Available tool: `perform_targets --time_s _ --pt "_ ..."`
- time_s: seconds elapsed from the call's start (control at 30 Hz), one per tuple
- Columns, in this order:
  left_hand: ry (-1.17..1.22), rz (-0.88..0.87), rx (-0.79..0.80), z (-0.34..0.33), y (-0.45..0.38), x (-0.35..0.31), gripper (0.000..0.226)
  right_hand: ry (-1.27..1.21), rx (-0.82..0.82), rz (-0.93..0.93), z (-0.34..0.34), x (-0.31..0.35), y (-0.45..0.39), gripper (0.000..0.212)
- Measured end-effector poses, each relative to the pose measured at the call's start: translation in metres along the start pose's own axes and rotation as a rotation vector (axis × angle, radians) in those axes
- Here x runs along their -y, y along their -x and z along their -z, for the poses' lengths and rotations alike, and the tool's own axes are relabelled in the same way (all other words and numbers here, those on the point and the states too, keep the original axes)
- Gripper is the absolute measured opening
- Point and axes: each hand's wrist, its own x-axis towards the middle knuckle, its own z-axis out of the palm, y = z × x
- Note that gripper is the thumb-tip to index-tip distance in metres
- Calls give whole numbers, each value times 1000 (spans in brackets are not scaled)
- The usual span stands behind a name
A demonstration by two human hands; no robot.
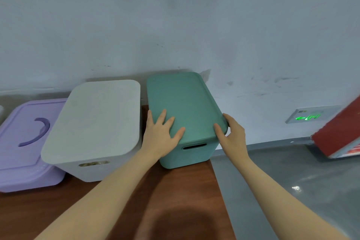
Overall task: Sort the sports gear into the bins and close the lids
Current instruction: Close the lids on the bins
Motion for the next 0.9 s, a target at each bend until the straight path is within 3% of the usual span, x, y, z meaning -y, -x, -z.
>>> perform_targets --time_s 0.13,0.3,0.47,0.63,0.73,0.9 --pt "-26 -11 -33 -3 -3 1 90 15 -11 7 -4 -2 0 39" --pt "-186 6 67 -4 -4 -1 70 104 -2 76 -3 -2 2 39" --pt "-293 -18 116 0 -3 -5 69 98 20 22 -6 -6 7 38" --pt "-265 -21 140 8 -8 -4 69 477 -16 180 -3 -1 -1 58" --pt "-230 5 156 10 -18 -3 68 584 172 198 -7 13 -15 69" --pt "-273 20 159 13 -48 6 65 644 381 199 -25 32 -53 59"
